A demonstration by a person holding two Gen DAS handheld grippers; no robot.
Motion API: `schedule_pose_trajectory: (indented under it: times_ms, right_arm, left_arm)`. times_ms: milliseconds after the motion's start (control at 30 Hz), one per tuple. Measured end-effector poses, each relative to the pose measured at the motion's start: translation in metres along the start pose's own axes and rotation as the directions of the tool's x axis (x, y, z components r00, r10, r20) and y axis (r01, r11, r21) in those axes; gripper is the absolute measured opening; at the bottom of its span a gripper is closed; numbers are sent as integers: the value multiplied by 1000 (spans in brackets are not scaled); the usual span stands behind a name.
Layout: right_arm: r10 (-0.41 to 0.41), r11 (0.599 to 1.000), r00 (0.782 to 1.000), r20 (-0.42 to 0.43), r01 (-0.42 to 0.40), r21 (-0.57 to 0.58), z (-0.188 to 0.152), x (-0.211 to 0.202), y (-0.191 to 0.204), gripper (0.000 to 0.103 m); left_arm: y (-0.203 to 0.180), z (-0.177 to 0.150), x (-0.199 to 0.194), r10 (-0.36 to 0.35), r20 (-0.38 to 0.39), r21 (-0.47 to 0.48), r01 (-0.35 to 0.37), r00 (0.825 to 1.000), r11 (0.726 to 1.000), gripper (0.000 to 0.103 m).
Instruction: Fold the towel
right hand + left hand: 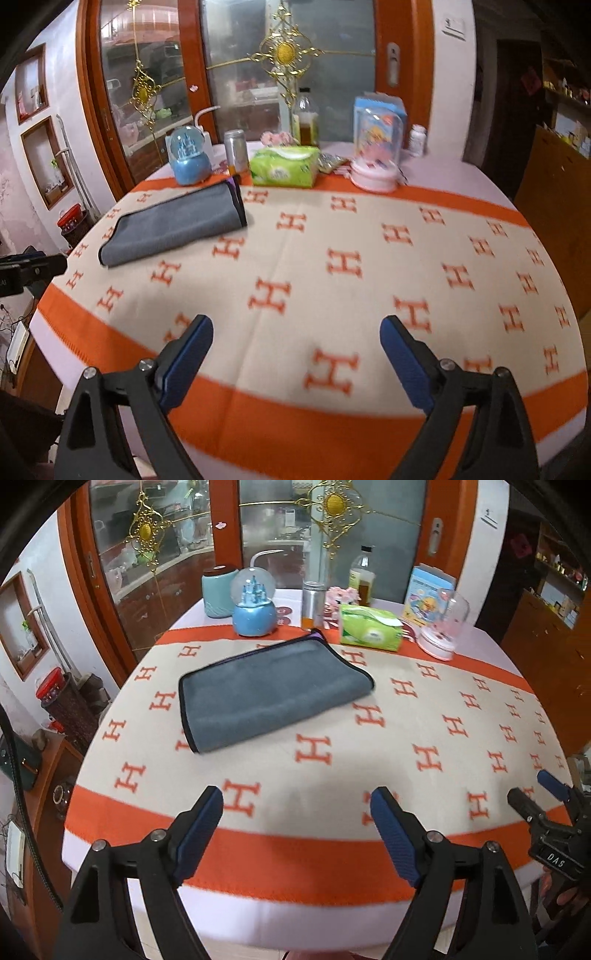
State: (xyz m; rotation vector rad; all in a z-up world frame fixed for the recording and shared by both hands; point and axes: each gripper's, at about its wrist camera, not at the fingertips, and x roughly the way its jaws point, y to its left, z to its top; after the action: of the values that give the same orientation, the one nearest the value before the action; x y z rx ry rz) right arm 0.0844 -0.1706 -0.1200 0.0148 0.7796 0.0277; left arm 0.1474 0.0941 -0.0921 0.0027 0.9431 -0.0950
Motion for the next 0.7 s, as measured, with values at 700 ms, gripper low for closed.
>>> schedule_pose_trajectory:
  times_ms: [700]
  right_arm:
    - [18,985,997,-73,-5,172,-14,-122,-21,102]
  left_arm:
    - [-70,-30,-99,-62,66,95,55,996,994,102]
